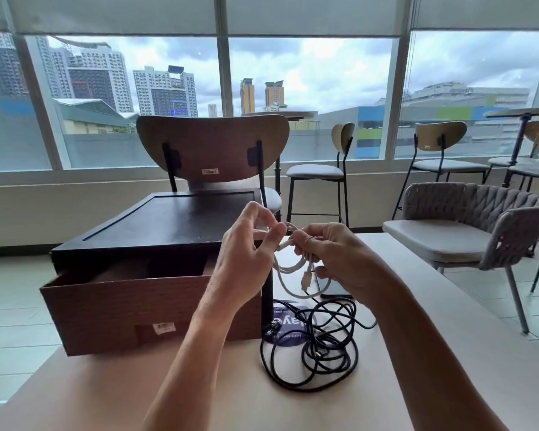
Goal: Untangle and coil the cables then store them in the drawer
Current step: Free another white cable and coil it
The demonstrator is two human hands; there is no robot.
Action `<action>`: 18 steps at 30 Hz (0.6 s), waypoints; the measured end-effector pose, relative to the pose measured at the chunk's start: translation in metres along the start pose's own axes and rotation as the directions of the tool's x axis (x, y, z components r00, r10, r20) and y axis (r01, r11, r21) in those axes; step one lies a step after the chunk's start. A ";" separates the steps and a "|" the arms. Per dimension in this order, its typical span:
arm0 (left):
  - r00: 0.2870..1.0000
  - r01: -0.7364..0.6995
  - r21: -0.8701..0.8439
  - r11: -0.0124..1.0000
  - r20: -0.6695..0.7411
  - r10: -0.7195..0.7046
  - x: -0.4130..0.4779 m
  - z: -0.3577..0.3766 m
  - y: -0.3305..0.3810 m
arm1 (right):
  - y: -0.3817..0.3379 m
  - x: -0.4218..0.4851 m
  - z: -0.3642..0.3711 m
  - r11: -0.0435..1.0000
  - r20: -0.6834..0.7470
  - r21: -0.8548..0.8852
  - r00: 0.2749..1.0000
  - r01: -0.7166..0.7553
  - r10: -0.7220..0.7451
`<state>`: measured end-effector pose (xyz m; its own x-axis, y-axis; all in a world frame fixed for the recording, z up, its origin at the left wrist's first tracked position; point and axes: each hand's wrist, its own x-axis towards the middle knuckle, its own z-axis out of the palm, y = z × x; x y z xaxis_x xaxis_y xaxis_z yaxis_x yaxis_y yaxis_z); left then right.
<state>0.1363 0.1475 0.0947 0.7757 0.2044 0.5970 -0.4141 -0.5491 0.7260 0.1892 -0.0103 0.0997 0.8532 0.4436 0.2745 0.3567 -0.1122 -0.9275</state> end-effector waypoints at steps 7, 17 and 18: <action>0.972 -0.230 0.278 0.933 0.030 0.231 -0.004 0.003 0.000 | -0.002 -0.002 -0.002 1.000 -0.051 0.010 0.999 0.014 -0.014; 0.826 -0.152 0.349 0.925 -0.469 0.313 0.008 -0.034 -0.019 | -0.003 -0.004 -0.013 0.994 0.039 -0.108 0.999 0.014 -0.010; 0.811 -0.131 0.345 0.929 -0.502 0.301 0.008 -0.036 -0.021 | -0.003 -0.004 -0.013 0.995 0.049 -0.097 0.999 0.019 -0.014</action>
<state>0.1338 0.1892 0.0965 0.2651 0.4072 0.8740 -0.3224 -0.8169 0.4783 0.1893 -0.0229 0.1049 0.8282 0.4886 0.2746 0.4078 -0.1893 -0.8932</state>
